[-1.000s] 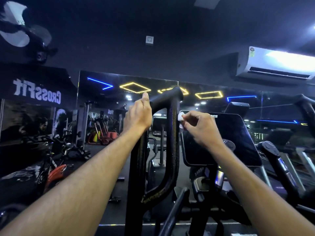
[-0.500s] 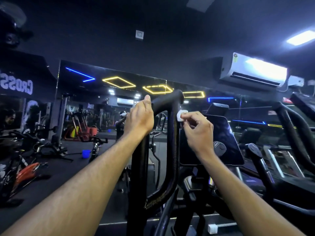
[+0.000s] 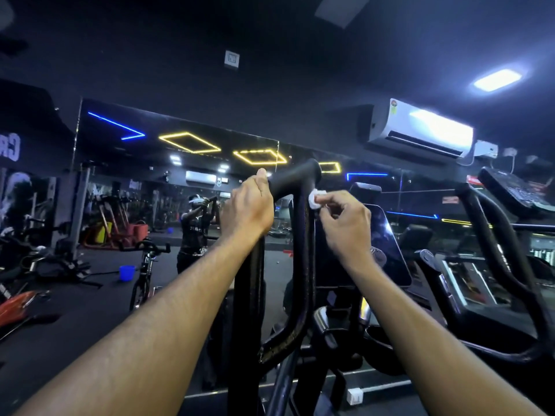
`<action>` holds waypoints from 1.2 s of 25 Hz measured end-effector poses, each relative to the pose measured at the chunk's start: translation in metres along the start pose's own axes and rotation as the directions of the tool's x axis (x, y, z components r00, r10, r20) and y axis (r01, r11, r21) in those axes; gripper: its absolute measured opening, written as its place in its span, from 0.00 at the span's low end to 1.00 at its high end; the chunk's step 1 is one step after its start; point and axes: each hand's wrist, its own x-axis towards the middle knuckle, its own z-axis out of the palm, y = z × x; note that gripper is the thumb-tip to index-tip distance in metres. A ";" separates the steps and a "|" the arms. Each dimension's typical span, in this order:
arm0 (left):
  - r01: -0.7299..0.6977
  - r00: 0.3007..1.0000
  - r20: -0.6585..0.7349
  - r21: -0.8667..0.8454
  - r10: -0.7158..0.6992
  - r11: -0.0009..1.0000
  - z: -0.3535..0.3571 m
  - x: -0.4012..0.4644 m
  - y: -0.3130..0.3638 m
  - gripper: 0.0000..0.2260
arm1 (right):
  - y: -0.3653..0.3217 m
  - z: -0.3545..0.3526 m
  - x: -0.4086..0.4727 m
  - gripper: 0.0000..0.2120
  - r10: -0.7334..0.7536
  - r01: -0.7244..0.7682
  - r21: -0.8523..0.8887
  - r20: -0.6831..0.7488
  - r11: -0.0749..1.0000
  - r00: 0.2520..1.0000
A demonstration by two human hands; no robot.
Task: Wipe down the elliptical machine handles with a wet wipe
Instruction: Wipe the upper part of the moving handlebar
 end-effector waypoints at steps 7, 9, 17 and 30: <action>0.000 1.000 0.018 -0.025 0.001 1.000 -0.003 -0.002 0.002 0.24 | 0.005 -0.022 0.049 0.08 0.010 -0.008 -0.037 0.037 0.999 0.999; -0.004 1.000 0.015 -0.026 0.005 1.000 -0.004 -0.003 0.001 0.25 | -0.001 -0.006 0.049 0.08 0.007 -0.006 -0.040 0.025 0.999 1.000; -0.020 1.000 0.013 -0.034 0.020 0.999 -0.004 -0.001 0.000 0.25 | 0.003 -0.020 0.005 0.12 0.024 -0.015 -0.073 0.124 0.997 0.992; -0.046 0.999 0.022 -0.030 0.046 0.999 -0.002 0.000 -0.003 0.27 | 0.002 -0.026 -0.017 0.14 0.062 -0.050 -0.072 0.175 0.996 0.983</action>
